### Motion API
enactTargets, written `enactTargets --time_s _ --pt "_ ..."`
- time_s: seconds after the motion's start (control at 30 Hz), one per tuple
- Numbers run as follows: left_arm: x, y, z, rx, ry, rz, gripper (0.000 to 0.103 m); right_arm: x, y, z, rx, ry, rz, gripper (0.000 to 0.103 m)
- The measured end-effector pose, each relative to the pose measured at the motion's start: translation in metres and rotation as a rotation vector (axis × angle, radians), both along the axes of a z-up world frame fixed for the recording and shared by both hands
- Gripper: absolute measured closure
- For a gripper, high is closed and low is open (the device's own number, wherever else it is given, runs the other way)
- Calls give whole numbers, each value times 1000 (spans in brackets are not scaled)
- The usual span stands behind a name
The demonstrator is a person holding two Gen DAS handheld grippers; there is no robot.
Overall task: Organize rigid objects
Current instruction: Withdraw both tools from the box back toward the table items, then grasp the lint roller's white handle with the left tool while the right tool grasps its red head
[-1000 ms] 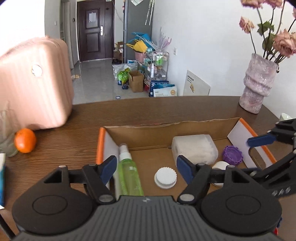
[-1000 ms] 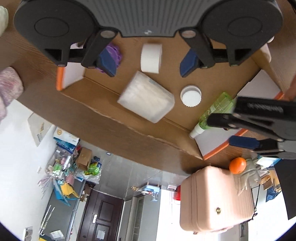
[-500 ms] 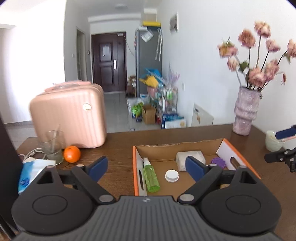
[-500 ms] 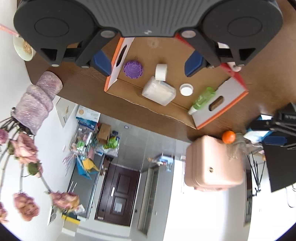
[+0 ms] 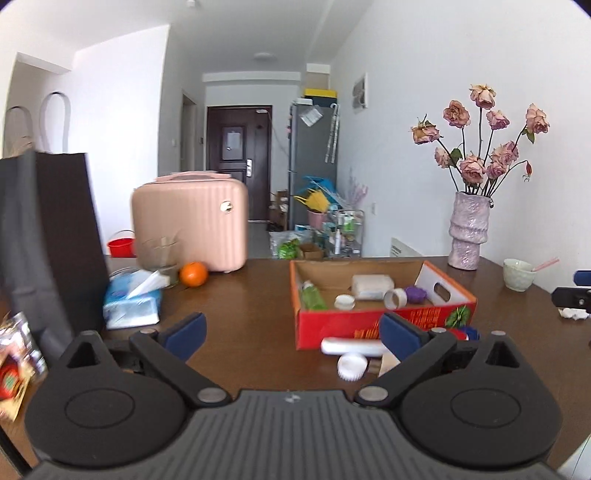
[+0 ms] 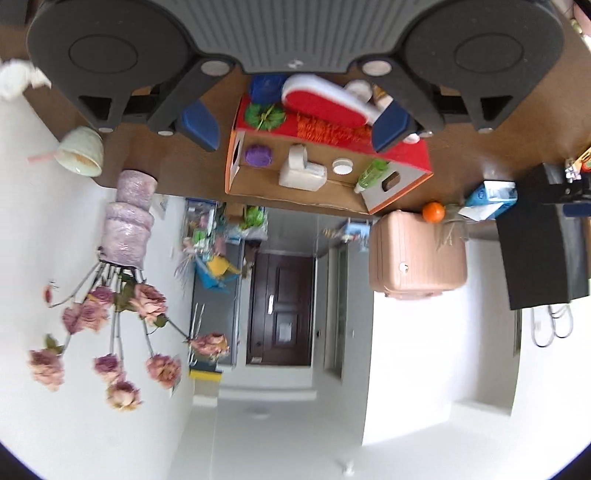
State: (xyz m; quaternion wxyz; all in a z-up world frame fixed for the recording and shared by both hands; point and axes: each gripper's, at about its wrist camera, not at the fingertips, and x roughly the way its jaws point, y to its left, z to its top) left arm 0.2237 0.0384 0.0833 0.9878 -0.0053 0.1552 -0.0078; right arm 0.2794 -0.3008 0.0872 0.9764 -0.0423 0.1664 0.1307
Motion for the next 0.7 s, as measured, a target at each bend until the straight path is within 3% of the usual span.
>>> enactTargets --time_s 0.2,0.3,0.5,0.6,0.7 --pt "-73 10 -34 -4 17 54 0 -92 -2 -48 135 -115 -66 5" --pt "-96 12 -50 10 27 41 0 -121 1 -75 142 -83 -74 4" --pt "-99 12 -64 45 76 117 0 -136 1 -100 144 9 -116 4" --pt "-103 13 -64 44 49 104 0 -141 -8 -97 201 1 -152 4" --pt "-94 14 -70 19 85 99 0 -140 -12 -98 201 3 -168 4"
